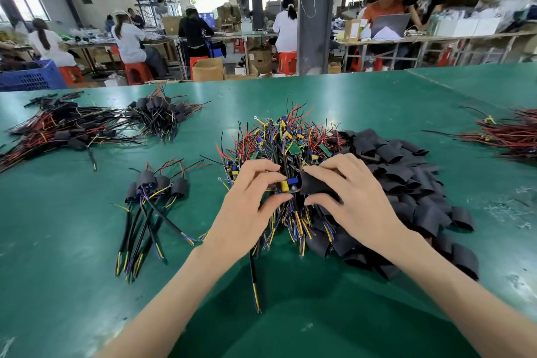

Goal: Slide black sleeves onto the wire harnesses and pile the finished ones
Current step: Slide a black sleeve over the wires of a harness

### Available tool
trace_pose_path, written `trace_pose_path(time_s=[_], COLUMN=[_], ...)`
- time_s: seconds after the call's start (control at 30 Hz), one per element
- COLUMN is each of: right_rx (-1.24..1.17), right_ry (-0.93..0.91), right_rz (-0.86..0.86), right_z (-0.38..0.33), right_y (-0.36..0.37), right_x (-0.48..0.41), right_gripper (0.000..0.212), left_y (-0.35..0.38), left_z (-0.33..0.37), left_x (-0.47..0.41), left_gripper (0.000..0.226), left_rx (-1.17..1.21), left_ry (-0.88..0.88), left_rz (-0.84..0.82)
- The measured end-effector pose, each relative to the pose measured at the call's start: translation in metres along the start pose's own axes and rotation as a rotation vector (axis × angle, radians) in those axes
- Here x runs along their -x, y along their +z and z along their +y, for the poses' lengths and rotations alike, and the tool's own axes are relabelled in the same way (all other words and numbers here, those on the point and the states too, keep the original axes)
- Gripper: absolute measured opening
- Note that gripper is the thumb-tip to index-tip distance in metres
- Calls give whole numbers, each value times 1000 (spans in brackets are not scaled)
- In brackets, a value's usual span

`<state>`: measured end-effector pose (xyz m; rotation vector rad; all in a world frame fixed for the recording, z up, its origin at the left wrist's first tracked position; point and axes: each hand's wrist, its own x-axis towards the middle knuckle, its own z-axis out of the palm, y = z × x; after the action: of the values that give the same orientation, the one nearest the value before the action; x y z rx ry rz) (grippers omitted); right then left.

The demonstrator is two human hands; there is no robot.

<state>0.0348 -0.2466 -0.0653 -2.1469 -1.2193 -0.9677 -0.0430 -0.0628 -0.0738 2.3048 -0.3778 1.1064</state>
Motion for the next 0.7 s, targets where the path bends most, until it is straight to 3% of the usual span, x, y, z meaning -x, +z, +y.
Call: trace_pose_path(time_s=[0.43, 0.7], right_rx=[-224, -235], right_ry=[53, 17], right_rz=[-38, -94], right_z=[-4, -7], right_y=[0, 2], right_x=[1, 3], right_gripper=[43, 37], left_y=[-2, 1], left_z=[1, 6], left_x=[0, 1], left_gripper=[24, 49], left_rx=[19, 171], left_ry=[-6, -77], left_rz=[-38, -103])
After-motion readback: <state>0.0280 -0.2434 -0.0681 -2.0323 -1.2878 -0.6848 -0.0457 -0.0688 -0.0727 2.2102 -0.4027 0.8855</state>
